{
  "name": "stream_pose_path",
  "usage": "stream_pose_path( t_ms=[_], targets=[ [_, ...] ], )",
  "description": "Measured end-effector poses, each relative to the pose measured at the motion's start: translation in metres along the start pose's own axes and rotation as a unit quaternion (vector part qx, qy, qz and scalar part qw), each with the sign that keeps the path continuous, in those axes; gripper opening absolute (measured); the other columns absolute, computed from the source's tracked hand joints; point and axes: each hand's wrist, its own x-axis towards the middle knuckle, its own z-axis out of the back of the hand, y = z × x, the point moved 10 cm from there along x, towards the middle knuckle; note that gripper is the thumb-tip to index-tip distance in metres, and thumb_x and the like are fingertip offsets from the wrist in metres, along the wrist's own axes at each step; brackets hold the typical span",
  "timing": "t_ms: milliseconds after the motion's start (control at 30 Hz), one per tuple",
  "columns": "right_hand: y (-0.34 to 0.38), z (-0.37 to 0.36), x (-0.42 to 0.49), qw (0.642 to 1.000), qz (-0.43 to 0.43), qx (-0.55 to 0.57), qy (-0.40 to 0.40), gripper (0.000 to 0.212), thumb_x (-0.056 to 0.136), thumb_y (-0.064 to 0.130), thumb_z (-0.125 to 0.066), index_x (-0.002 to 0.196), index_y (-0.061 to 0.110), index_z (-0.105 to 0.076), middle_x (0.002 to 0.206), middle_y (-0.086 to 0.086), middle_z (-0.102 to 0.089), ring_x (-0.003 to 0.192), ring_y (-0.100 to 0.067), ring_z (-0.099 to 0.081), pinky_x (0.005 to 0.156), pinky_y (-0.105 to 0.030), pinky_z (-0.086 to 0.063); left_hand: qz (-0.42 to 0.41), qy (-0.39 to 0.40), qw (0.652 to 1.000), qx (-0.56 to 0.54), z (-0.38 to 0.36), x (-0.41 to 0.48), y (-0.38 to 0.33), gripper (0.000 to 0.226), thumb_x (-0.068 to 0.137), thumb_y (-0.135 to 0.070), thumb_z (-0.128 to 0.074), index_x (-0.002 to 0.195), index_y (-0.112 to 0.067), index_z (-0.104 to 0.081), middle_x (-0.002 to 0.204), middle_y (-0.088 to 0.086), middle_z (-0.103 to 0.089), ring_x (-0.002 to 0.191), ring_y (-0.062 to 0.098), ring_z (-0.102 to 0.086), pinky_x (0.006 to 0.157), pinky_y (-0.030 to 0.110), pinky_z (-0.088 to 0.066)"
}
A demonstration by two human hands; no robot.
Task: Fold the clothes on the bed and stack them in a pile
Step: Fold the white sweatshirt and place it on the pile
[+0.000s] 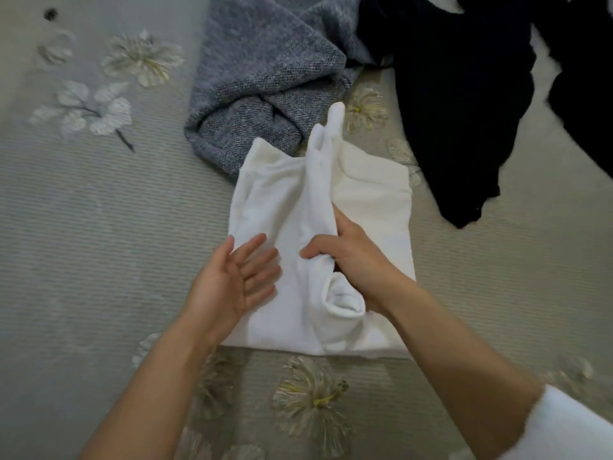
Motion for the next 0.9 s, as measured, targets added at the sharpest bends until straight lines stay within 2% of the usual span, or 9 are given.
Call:
stream_pose_path(
  t_ms=[167,267,400,500,567,667,733,800,900],
  targets=[
    [-0.028,-0.058,0.023,0.994,-0.041,-0.090,0.056,0.065,0.090,0.015,-0.057,0.146,0.036,-0.032,0.071,0.001,-0.066,0.063,-0.011,-0.058,0.062,-0.024,-0.050,0.023,0.018,0.999,-0.023,0.034,-0.007,-0.006,0.059,0.095,-0.058,-0.026,0.128,-0.019,-0.055,0.118,0.012,-0.068,0.105,0.027,-0.067,0.084,0.043,-0.049],
    [-0.037,-0.058,0.021,0.959,-0.034,-0.278,0.047,0.043,0.092,0.032,-0.058,0.134,0.023,-0.052,0.080,0.000,-0.069,0.072,-0.010,-0.063,0.079,-0.028,-0.052,0.033,-0.015,0.996,0.078,0.046,-0.009,-0.007,0.056,0.089,-0.065,-0.033,0.120,-0.026,-0.059,0.112,0.006,-0.071,0.100,0.024,-0.069,0.083,0.043,-0.050],
    [-0.026,0.014,-0.007,0.941,0.044,-0.289,-0.170,0.024,0.090,0.013,-0.059,0.112,0.018,-0.066,0.091,0.002,-0.066,0.080,-0.008,-0.058,0.075,-0.015,-0.045,-0.055,-0.064,0.938,0.337,0.038,-0.017,-0.021,0.049,0.068,-0.043,-0.078,0.112,-0.037,-0.056,0.094,-0.014,-0.071,0.084,0.009,-0.070,0.063,0.027,-0.057],
    [-0.043,0.089,-0.047,0.883,-0.027,-0.329,-0.335,0.039,0.088,0.021,-0.062,0.126,0.014,-0.055,0.119,0.000,-0.057,0.105,-0.015,-0.053,0.093,-0.032,-0.044,-0.120,-0.123,0.862,0.477,0.031,-0.020,-0.027,0.034,0.070,-0.017,-0.071,0.103,-0.022,-0.061,0.086,-0.006,-0.069,0.076,0.016,-0.066,0.061,0.030,-0.052],
    [-0.062,0.118,-0.065,0.860,-0.104,-0.330,-0.375,0.059,0.083,0.035,-0.068,0.133,0.013,-0.044,0.126,-0.001,-0.047,0.115,-0.021,-0.049,0.094,-0.037,-0.042,-0.167,-0.184,0.847,0.469,0.038,-0.027,-0.034,0.016,0.074,-0.012,-0.065,0.090,-0.014,-0.064,0.074,0.002,-0.067,0.067,0.020,-0.062,0.055,0.030,-0.044],
    [-0.103,0.123,-0.067,0.905,-0.202,-0.168,-0.335,0.077,0.074,0.048,-0.076,0.133,0.011,-0.044,0.127,-0.004,-0.055,0.107,-0.024,-0.059,0.087,-0.042,-0.051,-0.211,-0.264,0.813,0.474,0.053,-0.037,-0.038,0.003,0.078,-0.008,-0.060,0.081,-0.007,-0.060,0.075,0.008,-0.060,0.073,0.031,-0.056,0.057,0.032,-0.037],
    [-0.119,0.113,-0.062,0.927,-0.228,-0.089,-0.285,0.059,0.074,0.046,-0.076,0.120,0.014,-0.058,0.114,-0.003,-0.066,0.095,-0.021,-0.065,0.076,-0.037,-0.055,-0.182,-0.291,0.801,0.490,0.061,-0.038,-0.026,0.015,0.083,-0.013,-0.059,0.097,-0.008,-0.059,0.097,0.014,-0.054,0.097,0.033,-0.051,0.078,0.036,-0.043],
    [-0.124,0.114,-0.059,0.931,-0.224,-0.078,-0.276,0.047,0.075,0.043,-0.077,0.111,0.016,-0.064,0.105,-0.001,-0.069,0.090,-0.019,-0.066,0.073,-0.034,-0.054,-0.128,-0.280,0.827,0.471,0.067,-0.035,-0.009,0.034,0.087,-0.023,-0.058,0.119,-0.014,-0.051,0.112,0.016,-0.052,0.105,0.034,-0.050,0.092,0.043,-0.044],
    [-0.126,0.120,-0.056,0.929,-0.215,-0.117,-0.278,0.041,0.073,0.044,-0.078,0.101,0.018,-0.064,0.097,0.000,-0.067,0.089,-0.019,-0.065,0.081,-0.038,-0.055,-0.118,-0.225,0.846,0.469,0.060,-0.034,-0.006,0.033,0.084,-0.031,-0.064,0.111,-0.023,-0.047,0.099,0.002,-0.060,0.091,0.027,-0.059,0.072,0.035,-0.047]
  ],
)
